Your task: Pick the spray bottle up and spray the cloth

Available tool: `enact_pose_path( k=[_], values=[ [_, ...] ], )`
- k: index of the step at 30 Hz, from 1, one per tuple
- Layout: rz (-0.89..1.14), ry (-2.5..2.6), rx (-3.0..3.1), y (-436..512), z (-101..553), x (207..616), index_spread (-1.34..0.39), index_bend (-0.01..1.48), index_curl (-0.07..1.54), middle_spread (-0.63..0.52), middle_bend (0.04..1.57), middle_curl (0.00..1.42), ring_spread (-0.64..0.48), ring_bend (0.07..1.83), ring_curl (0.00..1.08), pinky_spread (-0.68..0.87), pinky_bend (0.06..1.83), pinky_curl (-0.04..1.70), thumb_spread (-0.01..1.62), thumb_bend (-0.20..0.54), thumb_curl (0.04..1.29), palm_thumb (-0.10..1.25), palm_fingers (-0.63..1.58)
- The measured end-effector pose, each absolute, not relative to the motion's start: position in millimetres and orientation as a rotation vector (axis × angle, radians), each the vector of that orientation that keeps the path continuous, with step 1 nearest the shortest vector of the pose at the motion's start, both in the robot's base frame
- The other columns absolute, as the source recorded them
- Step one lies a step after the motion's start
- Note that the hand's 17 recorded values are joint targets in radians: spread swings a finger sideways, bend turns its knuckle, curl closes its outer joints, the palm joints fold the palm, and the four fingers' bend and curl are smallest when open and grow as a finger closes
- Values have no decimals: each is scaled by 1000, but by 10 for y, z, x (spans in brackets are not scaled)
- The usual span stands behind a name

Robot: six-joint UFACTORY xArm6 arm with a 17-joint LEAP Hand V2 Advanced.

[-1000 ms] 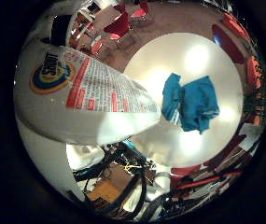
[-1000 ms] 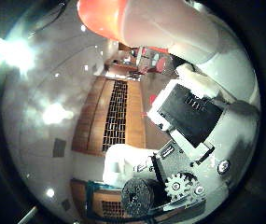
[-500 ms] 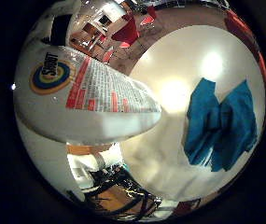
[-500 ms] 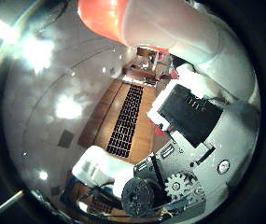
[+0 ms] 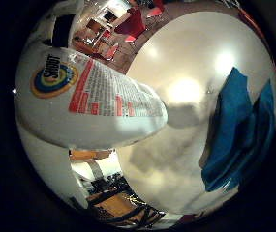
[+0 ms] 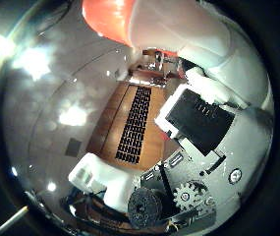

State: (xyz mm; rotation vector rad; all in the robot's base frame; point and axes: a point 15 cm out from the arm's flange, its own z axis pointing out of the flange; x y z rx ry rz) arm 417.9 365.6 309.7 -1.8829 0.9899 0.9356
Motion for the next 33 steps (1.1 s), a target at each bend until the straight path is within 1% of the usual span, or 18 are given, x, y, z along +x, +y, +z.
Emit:
enact_pose_path(
  k=[2, 5, 8, 9, 11, 12, 13, 14, 15, 16, 17, 18, 19, 20, 23, 25, 29, 33],
  values=[
    [934, 985, -1871, 3656, 3106, 4194, -203, 1093, 773, -73, 1356, 613, -147, 1465, 570, -213, 996, 1260, 633, -31, 923, 922, 1182],
    [927, 970, -1875, 3657, 3114, 4190, -211, 1008, 765, -73, 1332, 607, -149, 1454, 565, -227, 1004, 1215, 654, -33, 896, 890, 1142],
    [916, 956, -1888, 3649, 3115, 4189, -230, 864, 754, -73, 1296, 599, -165, 1385, 553, -258, 1006, 1141, 641, -37, 856, 861, 1069],
    [913, 953, -1893, 3640, 3112, 4187, -249, 770, 755, -77, 1256, 594, -175, 1366, 554, -280, 1003, 1107, 628, -38, 838, 854, 978],
    [910, 948, -1900, 3634, 3114, 4179, -277, 687, 764, -95, 1186, 592, -191, 1352, 557, -316, 1016, 1067, 627, -39, 810, 836, 879],
    [906, 944, -1906, 3630, 3118, 4174, -292, 649, 776, -109, 1150, 594, -208, 1346, 560, -343, 1018, 1044, 638, -38, 793, 831, 793],
    [903, 940, -1913, 3626, 3105, 4167, -308, 588, 788, -127, 1101, 596, -219, 1345, 567, -375, 1006, 1020, 673, -35, 770, 826, 643],
    [900, 939, -1918, 3618, 3100, 4164, -315, 558, 785, -131, 1084, 596, -223, 1342, 567, -388, 998, 1008, 691, -38, 758, 817, 595],
    [897, 937, -1925, 3615, 3097, 4157, -333, 503, 771, -140, 1055, 598, -233, 1317, 564, -394, 925, 987, 767, -28, 729, 819, 416],
    [894, 936, -1928, 3612, 3102, 4155, -347, 487, 756, -143, 1044, 602, -233, 1269, 557, -368, 847, 971, 829, -27, 704, 814, 285],
    [893, 935, -1931, 3609, 3104, 4153, -366, 494, 736, -145, 1029, 599, -233, 1209, 536, -326, 770, 954, 885, -25, 679, 807, 203],
    [888, 934, -1935, 3603, 3116, 4151, -377, 507, 717, -141, 967, 581, -220, 1132, 515, -242, 694, 929, 933, -28, 653, 790, 84],
    [887, 935, -1934, 3603, 3119, 4152, -381, 505, 706, -136, 942, 573, -207, 1095, 508, -198, 680, 923, 949, -28, 641, 785, 52],
    [883, 933, -1937, 3597, 3137, 4149, -385, 495, 674, -124, 873, 545, -171, 998, 470, -93, 645, 892, 976, -29, 617, 773, -17],
    [874, 941, -1935, 3557, 3167, 4172, -373, 432, 586, -71, 703, 475, -59, 805, 391, 177, 558, 785, 1014, -27, 563, 746, -20],
    [863, 947, -1928, 3518, 3208, 4199, -346, 385, 545, -31, 598, 434, 4, 715, 357, 286, 503, 715, 1026, -27, 539, 736, -24],
    [842, 948, -1919, 3453, 3291, 4222, -312, 299, 477, 20, 472, 386, 86, 587, 307, 398, 429, 592, 1040, -24, 503, 727, 40],
    [798, 950, -1901, 3317, 3451, 4292, -288, 232, 440, 44, 382, 361, 119, 502, 282, 425, 375, 511, 1044, -23, 479, 725, 95]
  ],
)
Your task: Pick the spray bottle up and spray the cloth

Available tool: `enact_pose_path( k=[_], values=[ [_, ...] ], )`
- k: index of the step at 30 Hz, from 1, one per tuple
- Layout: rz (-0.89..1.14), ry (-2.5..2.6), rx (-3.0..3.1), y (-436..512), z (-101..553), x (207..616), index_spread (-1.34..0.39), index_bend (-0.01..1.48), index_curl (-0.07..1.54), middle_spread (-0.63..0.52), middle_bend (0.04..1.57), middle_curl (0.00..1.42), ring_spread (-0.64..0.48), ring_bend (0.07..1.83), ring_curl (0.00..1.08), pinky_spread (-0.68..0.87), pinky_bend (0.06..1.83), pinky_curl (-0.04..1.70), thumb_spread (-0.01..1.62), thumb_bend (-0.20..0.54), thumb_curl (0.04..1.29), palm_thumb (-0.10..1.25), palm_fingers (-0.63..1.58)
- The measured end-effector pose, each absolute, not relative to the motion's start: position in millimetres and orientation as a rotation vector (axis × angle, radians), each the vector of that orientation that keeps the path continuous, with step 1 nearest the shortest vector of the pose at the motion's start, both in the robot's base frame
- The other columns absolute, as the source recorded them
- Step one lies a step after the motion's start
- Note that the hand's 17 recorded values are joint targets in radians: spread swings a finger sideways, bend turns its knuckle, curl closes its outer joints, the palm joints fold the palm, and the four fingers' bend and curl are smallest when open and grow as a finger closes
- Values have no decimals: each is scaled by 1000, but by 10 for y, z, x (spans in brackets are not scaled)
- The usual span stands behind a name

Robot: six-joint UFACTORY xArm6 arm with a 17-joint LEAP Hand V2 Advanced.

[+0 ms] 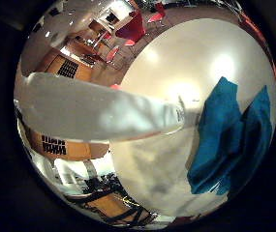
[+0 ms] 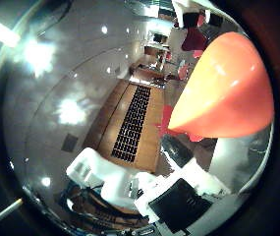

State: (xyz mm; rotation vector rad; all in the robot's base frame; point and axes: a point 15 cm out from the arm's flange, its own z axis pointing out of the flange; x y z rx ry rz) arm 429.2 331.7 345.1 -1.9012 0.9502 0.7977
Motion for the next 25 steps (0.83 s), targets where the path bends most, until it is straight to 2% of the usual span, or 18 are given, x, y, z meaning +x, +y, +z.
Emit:
enact_pose_path(
  k=[11, 25],
  values=[
    [621, 1001, -1896, 2605, 3821, 4506, -264, 167, 368, 66, 254, 355, 141, 385, 262, 433, 335, 400, 1049, -26, 442, 695, 176],
    [582, 1049, -1925, 2043, 3945, 4443, -259, 165, 321, 69, 220, 370, 152, 345, 273, 441, 335, 342, 1048, -24, 408, 684, 211]
  ],
)
